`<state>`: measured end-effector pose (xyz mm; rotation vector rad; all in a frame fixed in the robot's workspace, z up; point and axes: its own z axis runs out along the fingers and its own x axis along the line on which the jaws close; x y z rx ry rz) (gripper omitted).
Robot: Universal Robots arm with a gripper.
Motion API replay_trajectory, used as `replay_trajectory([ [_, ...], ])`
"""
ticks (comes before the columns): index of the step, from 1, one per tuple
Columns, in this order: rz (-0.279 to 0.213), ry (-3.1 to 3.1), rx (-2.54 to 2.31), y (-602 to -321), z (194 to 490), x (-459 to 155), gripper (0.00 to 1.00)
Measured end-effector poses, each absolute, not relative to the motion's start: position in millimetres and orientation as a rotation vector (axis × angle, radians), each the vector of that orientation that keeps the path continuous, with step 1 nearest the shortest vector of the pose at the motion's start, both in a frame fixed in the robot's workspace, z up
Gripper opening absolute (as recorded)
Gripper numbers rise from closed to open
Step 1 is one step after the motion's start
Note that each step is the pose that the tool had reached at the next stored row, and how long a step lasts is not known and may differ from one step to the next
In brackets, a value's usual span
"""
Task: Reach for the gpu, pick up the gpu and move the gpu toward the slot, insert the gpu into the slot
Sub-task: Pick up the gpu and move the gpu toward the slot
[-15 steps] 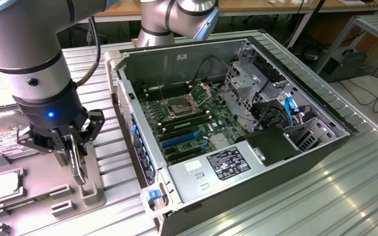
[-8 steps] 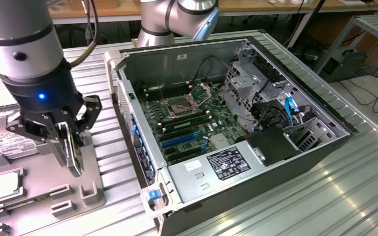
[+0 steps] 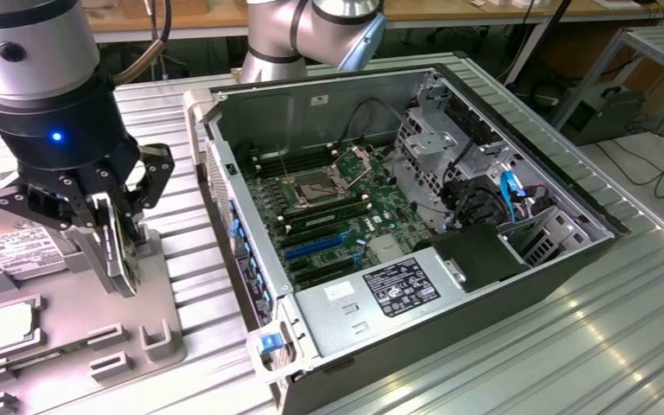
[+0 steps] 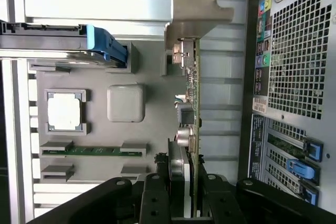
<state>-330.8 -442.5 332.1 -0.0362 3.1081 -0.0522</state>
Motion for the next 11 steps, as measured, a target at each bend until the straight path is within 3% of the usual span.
replay_trajectory([
  [7,-0.054,3.108,-0.036,-442.5,334.0,-330.8,0.29],
  [11,-0.102,3.107,-0.037,-442.6,334.3,-330.8,0.29],
])
